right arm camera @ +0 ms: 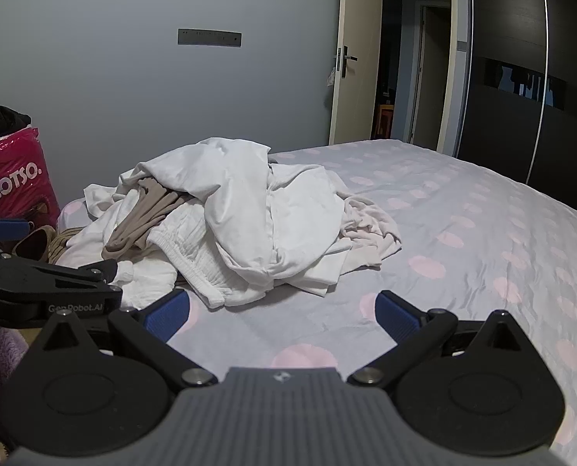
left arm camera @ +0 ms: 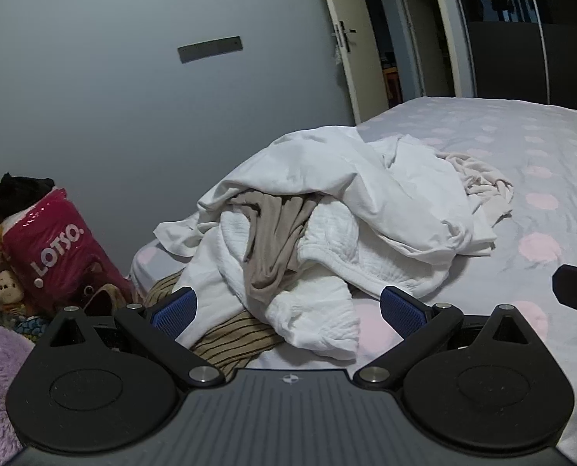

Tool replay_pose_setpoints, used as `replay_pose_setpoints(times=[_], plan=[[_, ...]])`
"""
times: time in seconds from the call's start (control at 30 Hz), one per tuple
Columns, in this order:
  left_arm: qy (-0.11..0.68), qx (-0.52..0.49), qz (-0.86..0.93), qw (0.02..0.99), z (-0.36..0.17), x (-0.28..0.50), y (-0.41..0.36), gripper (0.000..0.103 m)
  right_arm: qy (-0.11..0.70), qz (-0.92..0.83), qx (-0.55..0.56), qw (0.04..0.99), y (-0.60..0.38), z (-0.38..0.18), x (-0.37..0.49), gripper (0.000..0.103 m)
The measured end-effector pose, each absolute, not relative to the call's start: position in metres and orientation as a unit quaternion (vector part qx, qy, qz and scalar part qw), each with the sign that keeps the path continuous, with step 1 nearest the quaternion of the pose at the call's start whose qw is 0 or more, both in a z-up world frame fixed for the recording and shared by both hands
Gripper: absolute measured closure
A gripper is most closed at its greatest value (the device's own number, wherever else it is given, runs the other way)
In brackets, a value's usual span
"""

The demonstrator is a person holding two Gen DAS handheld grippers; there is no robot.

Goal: Fold clothes

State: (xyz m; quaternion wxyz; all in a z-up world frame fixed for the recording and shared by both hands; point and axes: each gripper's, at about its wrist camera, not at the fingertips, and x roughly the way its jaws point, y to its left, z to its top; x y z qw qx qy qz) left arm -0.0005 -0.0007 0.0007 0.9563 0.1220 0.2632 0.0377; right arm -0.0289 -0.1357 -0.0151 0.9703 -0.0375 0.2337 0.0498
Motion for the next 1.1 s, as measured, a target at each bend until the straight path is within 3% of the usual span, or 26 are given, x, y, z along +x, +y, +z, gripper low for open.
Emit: replay_pose_setpoints(times=[1.1], plan=[[0.269, 0.129, 0.034, 0.954, -0.003, -0.002, -0.006, 0.0, 0.24, 0.041, -0.044, 0.969, -0.131, -0.02, -0.025, 0.001]])
